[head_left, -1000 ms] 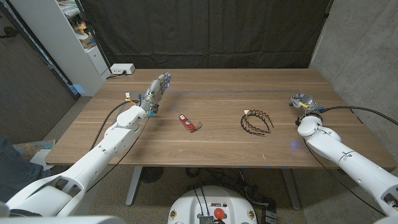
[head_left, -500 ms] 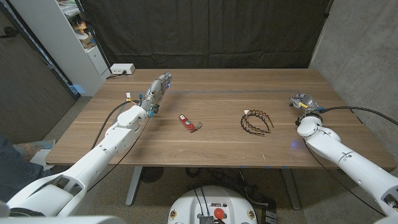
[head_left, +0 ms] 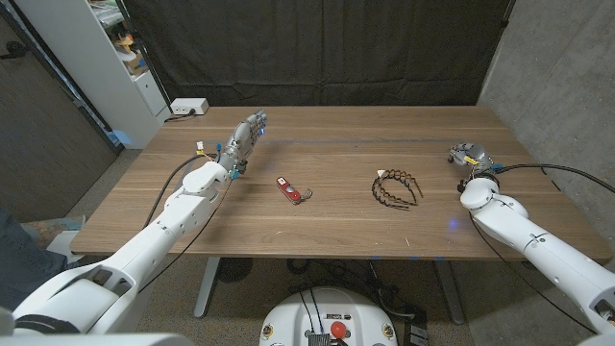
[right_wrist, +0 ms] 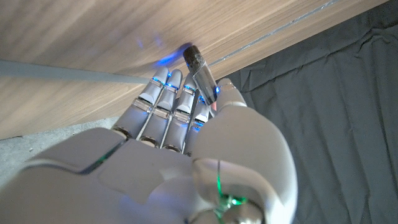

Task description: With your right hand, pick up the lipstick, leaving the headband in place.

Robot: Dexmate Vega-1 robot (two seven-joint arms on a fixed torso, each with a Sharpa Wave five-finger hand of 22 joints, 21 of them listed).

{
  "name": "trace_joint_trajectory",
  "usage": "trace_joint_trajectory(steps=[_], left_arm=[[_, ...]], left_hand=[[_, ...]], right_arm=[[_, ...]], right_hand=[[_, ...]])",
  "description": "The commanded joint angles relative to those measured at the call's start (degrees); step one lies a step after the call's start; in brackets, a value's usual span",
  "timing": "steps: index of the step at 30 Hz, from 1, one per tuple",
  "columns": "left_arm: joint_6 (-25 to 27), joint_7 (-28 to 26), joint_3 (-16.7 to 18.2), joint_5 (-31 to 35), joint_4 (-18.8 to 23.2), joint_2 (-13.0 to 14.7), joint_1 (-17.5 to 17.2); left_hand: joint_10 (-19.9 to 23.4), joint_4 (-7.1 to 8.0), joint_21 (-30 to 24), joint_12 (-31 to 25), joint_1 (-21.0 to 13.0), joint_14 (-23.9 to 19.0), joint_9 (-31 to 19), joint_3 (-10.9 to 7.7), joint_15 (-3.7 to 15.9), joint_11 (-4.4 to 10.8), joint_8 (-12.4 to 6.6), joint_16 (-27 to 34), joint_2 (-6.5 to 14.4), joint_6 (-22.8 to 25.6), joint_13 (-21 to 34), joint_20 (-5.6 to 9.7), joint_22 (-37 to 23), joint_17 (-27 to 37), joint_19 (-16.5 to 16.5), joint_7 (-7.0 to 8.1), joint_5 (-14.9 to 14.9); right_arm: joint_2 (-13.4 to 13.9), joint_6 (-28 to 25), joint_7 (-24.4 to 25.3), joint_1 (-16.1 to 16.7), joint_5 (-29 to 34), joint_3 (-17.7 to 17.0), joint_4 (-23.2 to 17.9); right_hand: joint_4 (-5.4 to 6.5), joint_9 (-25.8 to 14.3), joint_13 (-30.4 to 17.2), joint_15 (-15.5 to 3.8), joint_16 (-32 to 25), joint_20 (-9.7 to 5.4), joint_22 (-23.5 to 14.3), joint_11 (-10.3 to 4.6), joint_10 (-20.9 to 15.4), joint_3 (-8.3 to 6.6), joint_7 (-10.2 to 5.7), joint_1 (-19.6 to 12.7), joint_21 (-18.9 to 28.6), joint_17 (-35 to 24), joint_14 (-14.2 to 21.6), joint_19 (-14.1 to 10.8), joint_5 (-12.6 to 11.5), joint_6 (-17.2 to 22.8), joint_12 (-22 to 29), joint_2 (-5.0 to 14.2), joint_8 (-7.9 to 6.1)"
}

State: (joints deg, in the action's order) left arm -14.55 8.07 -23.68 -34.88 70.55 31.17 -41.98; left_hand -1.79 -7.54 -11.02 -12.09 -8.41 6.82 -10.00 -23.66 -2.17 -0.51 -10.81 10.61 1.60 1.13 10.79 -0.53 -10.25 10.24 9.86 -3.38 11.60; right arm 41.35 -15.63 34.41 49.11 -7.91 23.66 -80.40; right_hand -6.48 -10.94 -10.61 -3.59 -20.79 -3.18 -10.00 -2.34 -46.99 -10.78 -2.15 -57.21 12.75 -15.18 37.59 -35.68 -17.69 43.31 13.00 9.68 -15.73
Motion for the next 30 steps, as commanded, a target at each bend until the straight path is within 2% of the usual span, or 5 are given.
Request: trace_joint_trajectory(steps=[1, 5, 16, 17, 30], left_arm=[[-0.5, 0.2, -0.2, 0.4, -0.8, -0.4, 0.7], [-0.4, -0.1, -0.2, 0.5, -0.4, -0.3, 0.4], [-1.1, -0.1, 0.0, 0.3, 0.1, -0.2, -0.4], [-1.1, -0.3, 0.0, 0.3, 0.3, -0.2, -0.6], [-1.3, -0.1, 0.2, -0.1, 1.3, 0.1, -1.4]], left_hand=[[-0.2, 0.06, -0.4, 0.1, -0.8, 0.5, -0.2, 0.12, -0.02, 0.15, 0.08, 0.1, 0.1, 0.2, 0.3, -0.20, -0.2, 0.2, 1.7, 0.01, -0.3], [-0.2, 0.06, -0.4, 0.1, -0.9, 0.4, -0.2, 0.13, -0.01, 0.16, 0.09, 0.1, 0.1, 0.1, 0.3, -0.21, -0.2, 0.2, 1.7, 0.06, -0.3], [-0.2, 0.05, -0.4, 0.1, -0.9, 0.4, -0.2, 0.15, -0.04, 0.20, 0.07, 0.1, 0.1, 0.2, 0.3, -0.12, -0.2, 0.2, 1.8, 0.06, -0.3], [-0.2, 0.05, -0.4, 0.1, -0.9, 0.5, -0.2, 0.15, -0.04, 0.21, 0.08, 0.1, 0.1, 0.1, 0.3, -0.09, -0.2, 0.2, 1.8, 0.03, -0.3], [-0.6, 0.04, -0.4, 0.2, -1.0, 0.8, -0.2, 0.15, -0.06, 0.01, 0.12, 0.0, 0.2, 0.0, 0.3, 0.15, -0.2, 0.1, 1.8, -0.10, -0.3]], right_arm=[[0.3, -0.1, 0.4, 0.2, -0.2, -0.6, -0.9], [0.5, 0.1, 0.7, 0.6, -0.2, -1.0, -1.6], [1.2, -0.8, 1.0, 1.4, 0.1, -1.4, -3.9], [1.3, -0.9, 1.1, 1.5, 0.2, -1.5, -4.2], [2.3, -1.3, 1.7, 3.3, 0.0, -3.4, -7.8]], right_hand=[[0.10, -0.1, -0.2, -4.29, 0.0, -1.31, -0.2, 0.16, -0.5, -0.39, -0.10, -0.4, -0.2, -0.3, 0.2, -0.2, 0.3, 0.5, -0.2, 0.54, 0.11], [0.18, -0.1, -0.2, -4.31, 0.0, -1.31, -0.2, -0.38, -0.7, -0.51, -0.23, -0.5, -0.2, -0.3, 0.3, -0.1, 0.6, 0.6, -0.2, 0.57, 0.26], [0.13, -0.1, -0.2, -4.30, -0.1, -1.36, -0.2, -0.34, -0.7, -1.07, -0.41, -1.1, -0.3, -0.7, 0.3, -0.1, 1.3, 0.9, -0.5, 0.94, 0.53], [0.20, -0.1, -0.2, -4.32, -0.1, -1.36, -0.2, 0.16, -0.8, -1.08, -0.35, -1.0, -0.3, -0.8, 0.3, -0.1, 1.4, 0.9, -0.4, 0.89, 0.59], [0.09, -0.1, -0.3, -4.36, -0.2, -1.30, -0.2, -0.28, -1.0, -1.45, -0.50, -1.5, -0.3, -1.0, 0.8, -0.1, 2.0, 1.2, -0.6, 0.75, 0.83]])
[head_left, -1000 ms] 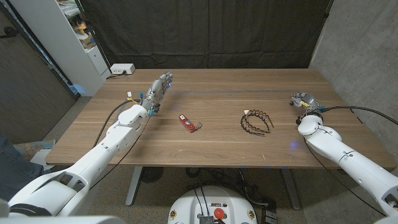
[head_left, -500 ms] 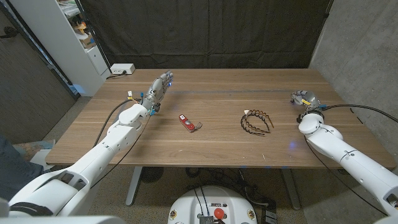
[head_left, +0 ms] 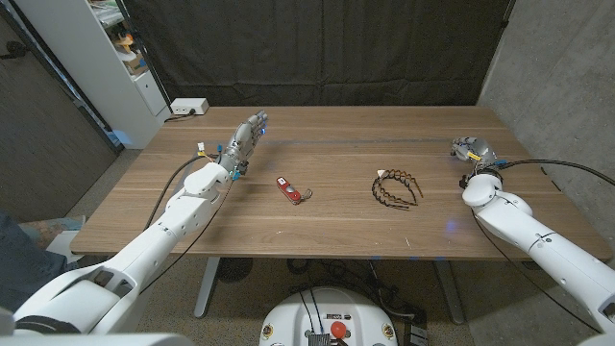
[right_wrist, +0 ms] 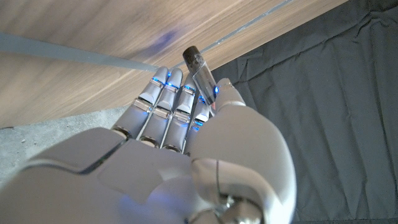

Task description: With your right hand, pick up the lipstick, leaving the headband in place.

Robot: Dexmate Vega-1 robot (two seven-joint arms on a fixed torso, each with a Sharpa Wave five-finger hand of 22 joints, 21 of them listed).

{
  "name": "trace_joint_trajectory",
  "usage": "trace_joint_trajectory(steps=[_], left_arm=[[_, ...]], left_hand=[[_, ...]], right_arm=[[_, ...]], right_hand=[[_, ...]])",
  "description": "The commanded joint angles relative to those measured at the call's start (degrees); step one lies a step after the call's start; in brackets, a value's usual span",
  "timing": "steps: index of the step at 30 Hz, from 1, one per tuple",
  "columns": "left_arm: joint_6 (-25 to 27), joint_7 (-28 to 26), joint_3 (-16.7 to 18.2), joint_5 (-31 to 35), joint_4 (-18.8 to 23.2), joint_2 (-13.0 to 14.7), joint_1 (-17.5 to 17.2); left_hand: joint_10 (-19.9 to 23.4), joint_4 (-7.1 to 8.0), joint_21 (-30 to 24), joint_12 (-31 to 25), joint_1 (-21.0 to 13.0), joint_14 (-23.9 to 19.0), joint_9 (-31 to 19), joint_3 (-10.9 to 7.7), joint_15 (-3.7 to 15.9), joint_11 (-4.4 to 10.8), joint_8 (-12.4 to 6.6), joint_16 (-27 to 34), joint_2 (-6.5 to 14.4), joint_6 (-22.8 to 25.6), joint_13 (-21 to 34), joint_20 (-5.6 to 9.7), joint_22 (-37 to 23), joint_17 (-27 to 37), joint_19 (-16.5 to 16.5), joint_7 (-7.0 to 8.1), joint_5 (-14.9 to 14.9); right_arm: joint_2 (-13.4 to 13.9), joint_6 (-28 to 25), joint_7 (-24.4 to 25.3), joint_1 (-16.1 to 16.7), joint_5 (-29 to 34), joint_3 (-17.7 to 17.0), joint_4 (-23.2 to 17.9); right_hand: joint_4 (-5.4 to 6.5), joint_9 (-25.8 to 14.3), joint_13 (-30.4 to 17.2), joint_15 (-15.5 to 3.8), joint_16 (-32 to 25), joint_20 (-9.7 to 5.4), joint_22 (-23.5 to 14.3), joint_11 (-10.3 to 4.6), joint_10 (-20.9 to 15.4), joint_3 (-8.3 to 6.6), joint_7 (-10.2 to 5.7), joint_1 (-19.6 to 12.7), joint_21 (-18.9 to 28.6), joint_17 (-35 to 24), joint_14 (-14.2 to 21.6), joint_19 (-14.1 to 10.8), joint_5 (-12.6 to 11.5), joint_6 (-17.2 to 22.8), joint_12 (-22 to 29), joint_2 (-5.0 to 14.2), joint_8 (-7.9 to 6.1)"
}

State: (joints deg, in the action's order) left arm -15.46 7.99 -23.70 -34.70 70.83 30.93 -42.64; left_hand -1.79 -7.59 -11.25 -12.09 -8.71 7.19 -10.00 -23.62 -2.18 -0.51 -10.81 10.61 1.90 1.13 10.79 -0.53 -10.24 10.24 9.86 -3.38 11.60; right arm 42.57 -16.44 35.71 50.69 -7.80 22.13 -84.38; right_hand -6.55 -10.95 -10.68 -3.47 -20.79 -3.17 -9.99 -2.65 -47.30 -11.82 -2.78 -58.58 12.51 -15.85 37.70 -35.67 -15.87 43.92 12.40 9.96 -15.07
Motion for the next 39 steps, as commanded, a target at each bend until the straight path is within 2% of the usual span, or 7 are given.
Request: trace_joint_trajectory(steps=[1, 6, 8, 9, 15, 19, 39], left_arm=[[-0.3, 0.0, 0.3, -0.2, 1.1, 0.4, -0.8], [-0.4, -0.3, 0.5, -0.3, 1.7, 0.7, -1.2], [-0.5, -0.5, 0.5, -0.2, 1.8, 0.7, -1.3], [-0.6, -0.4, 0.6, -0.2, 1.8, 0.7, -1.4], [-0.8, -0.3, 0.7, -0.4, 2.0, 0.8, -1.4], [-0.8, -0.2, 0.6, -0.4, 2.0, 0.7, -1.5], [-0.9, -0.3, 0.7, -0.3, 2.9, 1.0, -1.6]], left_hand=[[-0.6, 0.09, -0.2, 0.2, -0.7, 0.4, -0.2, 0.10, -0.04, 0.02, 0.12, 0.0, -0.1, 0.0, 0.3, 0.16, -0.2, 0.2, 1.8, -0.10, -0.3], [-0.6, 0.08, -0.2, 0.2, -0.7, 0.5, -0.2, 0.10, -0.04, 0.06, 0.12, 0.0, -0.1, 0.0, 0.3, 0.20, -0.2, 0.2, 1.8, -0.08, -0.3], [-0.6, 0.08, -0.1, 0.2, -0.7, 0.5, -0.2, 0.10, -0.06, -0.04, 0.12, 0.0, -0.1, 0.0, 0.3, 0.19, -0.2, 0.1, 1.9, -0.10, -0.3], [-0.6, 0.08, -0.1, 0.2, -0.7, 0.5, -0.2, 0.10, -0.08, -0.02, 0.12, 0.0, -0.1, 0.0, 0.3, 0.22, -0.2, 0.1, 1.9, -0.08, -0.3], [-0.6, 0.07, -0.1, 0.2, -0.8, 0.5, -0.2, 0.11, -0.03, -0.03, 0.12, 0.0, 0.0, 0.0, 0.3, 0.22, -0.2, 0.1, 1.9, -0.11, -0.3], [-0.6, 0.06, -0.1, 0.2, -0.8, 0.6, -0.2, 0.11, 0.02, -0.02, 0.13, 0.0, 0.0, 0.0, 0.3, 0.26, -0.2, 0.1, 1.9, -0.10, -0.3], [-0.6, 0.04, -0.1, 0.2, -0.9, 0.6, -0.2, 0.14, 0.04, -0.12, 0.11, 0.1, 0.1, 0.0, 0.3, 0.32, -0.2, 0.1, 2.0, -0.14, -0.4]], right_arm=[[1.3, -0.5, 0.3, 1.8, 0.0, -1.9, -4.1], [1.4, -1.0, 0.5, 2.0, 0.4, -2.1, -4.8], [1.6, -1.1, 0.5, 2.1, 0.5, -2.2, -5.2], [1.6, -1.1, 0.5, 2.2, 0.5, -2.2, -5.3], [2.0, -1.5, 0.3, 2.5, 0.7, -2.7, -6.2], [2.1, -3.6, 0.5, 2.6, 0.8, -2.9, -7.8], [2.8, -5.9, 0.8, 2.9, 1.5, -4.2, -11.1]], right_hand=[[0.18, -0.1, -0.2, -4.46, -0.2, -1.32, -0.2, 0.10, -0.7, -0.45, 0.19, -0.1, -0.1, -0.3, 0.7, -0.1, 0.2, 0.6, 0.0, 0.47, 0.19], [0.26, -0.2, -0.2, -4.51, -0.2, -1.31, -0.2, -0.10, -0.7, -0.56, 0.18, -0.2, -0.1, -0.5, 0.7, -0.2, 0.5, 0.6, -0.1, 0.52, 0.32], [0.26, -0.2, -0.2, -4.48, -0.2, -1.30, -0.2, 0.32, -0.9, -0.65, 0.16, -0.3, -0.1, -0.5, 0.8, -0.2, 0.7, 0.8, 0.0, 0.48, 0.37], [0.28, -0.2, -0.2, -4.44, -0.2, -1.30, -0.2, -0.11, -0.8, -0.72, 0.17, -0.3, -0.1, -0.5, 0.8, -0.2, 0.8, 0.8, -0.1, 0.48, 0.40], [0.23, -0.2, -0.2, -4.54, -0.2, -1.37, -0.2, -0.14, -1.0, -0.99, 0.08, -0.6, -0.1, -0.7, 0.8, -0.2, 1.0, 0.9, -0.1, 0.66, 0.49], [0.31, -0.2, -0.3, -4.48, -0.1, -1.45, -0.2, 0.15, -0.9, -1.17, 0.04, -0.7, -0.2, -0.7, 0.7, 0.0, 1.2, 1.0, -0.2, 0.74, 0.59], [0.57, -0.3, -0.3, -4.36, 0.0, -1.33, -0.2, -0.28, -1.2, -1.70, -0.28, -0.8, -0.2, -1.0, 0.7, 0.1, 2.1, 1.3, -0.3, 0.64, 0.88]])
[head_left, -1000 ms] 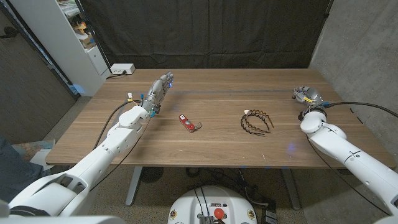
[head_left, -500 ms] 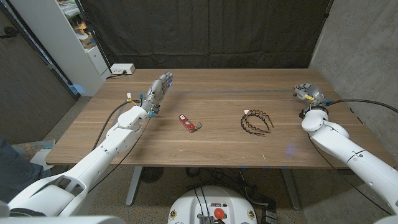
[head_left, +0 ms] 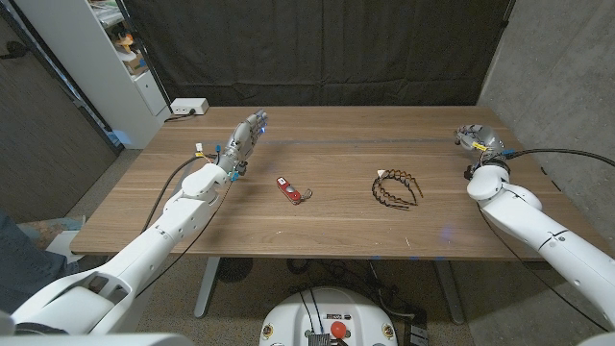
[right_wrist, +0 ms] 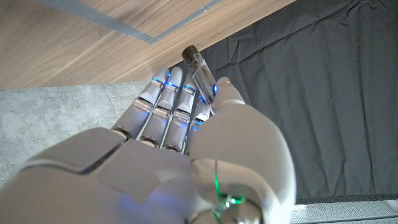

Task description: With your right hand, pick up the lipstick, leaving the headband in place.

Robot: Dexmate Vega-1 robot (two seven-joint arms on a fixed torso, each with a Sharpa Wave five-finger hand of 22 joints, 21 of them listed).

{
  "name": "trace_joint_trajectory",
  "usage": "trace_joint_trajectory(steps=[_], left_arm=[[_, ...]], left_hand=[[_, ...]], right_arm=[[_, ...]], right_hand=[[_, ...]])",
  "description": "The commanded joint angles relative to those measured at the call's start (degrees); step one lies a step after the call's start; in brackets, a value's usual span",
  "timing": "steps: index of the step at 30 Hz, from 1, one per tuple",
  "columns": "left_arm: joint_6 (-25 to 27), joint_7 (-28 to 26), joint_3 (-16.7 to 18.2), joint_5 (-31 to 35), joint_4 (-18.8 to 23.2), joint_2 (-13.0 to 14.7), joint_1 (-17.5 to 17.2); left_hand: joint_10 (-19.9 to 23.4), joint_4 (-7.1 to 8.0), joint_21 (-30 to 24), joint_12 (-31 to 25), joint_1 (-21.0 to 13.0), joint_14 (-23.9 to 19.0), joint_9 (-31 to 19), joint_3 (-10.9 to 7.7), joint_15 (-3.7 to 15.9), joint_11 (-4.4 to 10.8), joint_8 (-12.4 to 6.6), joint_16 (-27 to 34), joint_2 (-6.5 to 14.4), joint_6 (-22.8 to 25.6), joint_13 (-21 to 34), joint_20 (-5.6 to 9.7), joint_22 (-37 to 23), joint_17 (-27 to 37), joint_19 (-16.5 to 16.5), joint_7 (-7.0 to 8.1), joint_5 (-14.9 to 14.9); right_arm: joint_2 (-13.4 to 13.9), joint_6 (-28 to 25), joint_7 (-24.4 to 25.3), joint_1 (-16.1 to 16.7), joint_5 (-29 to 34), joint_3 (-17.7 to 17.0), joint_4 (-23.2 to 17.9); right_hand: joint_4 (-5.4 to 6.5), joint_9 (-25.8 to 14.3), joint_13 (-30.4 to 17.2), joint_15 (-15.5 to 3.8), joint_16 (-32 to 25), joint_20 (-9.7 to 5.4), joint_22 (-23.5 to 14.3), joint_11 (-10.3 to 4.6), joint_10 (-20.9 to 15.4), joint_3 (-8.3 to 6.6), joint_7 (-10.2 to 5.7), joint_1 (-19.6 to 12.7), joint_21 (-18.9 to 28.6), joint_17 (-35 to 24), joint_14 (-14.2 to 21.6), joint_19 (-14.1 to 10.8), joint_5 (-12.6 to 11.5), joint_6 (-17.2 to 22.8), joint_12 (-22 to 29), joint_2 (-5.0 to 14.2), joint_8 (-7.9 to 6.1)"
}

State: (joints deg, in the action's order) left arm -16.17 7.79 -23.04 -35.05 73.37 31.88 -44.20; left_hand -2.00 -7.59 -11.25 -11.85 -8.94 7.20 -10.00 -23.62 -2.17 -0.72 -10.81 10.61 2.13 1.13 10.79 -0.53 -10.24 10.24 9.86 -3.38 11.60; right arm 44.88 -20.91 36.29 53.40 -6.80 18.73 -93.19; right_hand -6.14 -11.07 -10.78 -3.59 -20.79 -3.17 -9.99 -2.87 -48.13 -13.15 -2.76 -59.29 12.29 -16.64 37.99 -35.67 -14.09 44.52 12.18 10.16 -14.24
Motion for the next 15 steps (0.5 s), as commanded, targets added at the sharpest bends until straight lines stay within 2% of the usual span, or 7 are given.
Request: trace_joint_trajectory(steps=[1, 3, 15], left_arm=[[-0.2, 0.0, 0.1, 0.1, 0.3, 0.1, -0.1], [-0.3, 0.0, 0.1, 0.0, 0.3, 0.0, -0.1], [-1.0, 0.3, 0.1, -0.3, -0.1, -0.3, -0.4]], left_hand=[[-0.4, 0.04, -0.1, 0.0, -0.7, 0.5, -0.2, 0.14, 0.02, 0.11, 0.10, 0.1, -0.2, 0.0, 0.3, 0.39, -0.2, 0.1, 2.0, -0.17, -0.4], [-0.4, 0.03, -0.1, 0.0, -0.7, 0.6, -0.2, 0.15, 0.02, 0.13, 0.10, 0.1, -0.2, 0.0, 0.3, 0.38, -0.2, 0.1, 2.0, -0.17, -0.4], [-0.4, 0.02, -0.1, -0.1, -0.8, 0.6, -0.2, 0.18, -0.10, 0.11, 0.09, 0.1, -0.1, 0.0, 0.3, 0.43, -0.2, 0.1, 2.1, -0.17, -0.4]], right_arm=[[0.6, -1.4, 0.1, 0.3, 0.6, -0.8, -2.4], [0.7, -1.7, 0.2, 0.3, 0.7, -1.0, -2.7], [0.9, -3.0, 0.5, 0.4, 1.6, -1.3, -4.4]], right_hand=[[0.21, -0.2, -0.2, -4.33, 0.0, -1.32, -0.2, 0.31, -0.5, -0.42, -0.29, -0.1, 0.0, -0.2, 0.4, 0.2, 0.4, 0.8, 0.0, 0.45, 0.09], [0.26, -0.2, -0.2, -4.27, 0.0, -1.32, -0.2, -0.11, -0.5, -0.48, -0.28, -0.1, 0.0, -0.3, 0.4, 0.2, 0.6, 0.9, -0.1, 0.43, 0.11], [0.32, -0.2, -0.3, -4.46, 0.3, -1.27, -0.2, -0.54, -1.0, -0.83, -0.48, -0.2, -0.1, 0.0, 0.8, 0.2, 1.0, 1.6, 0.0, 0.24, 0.06]])
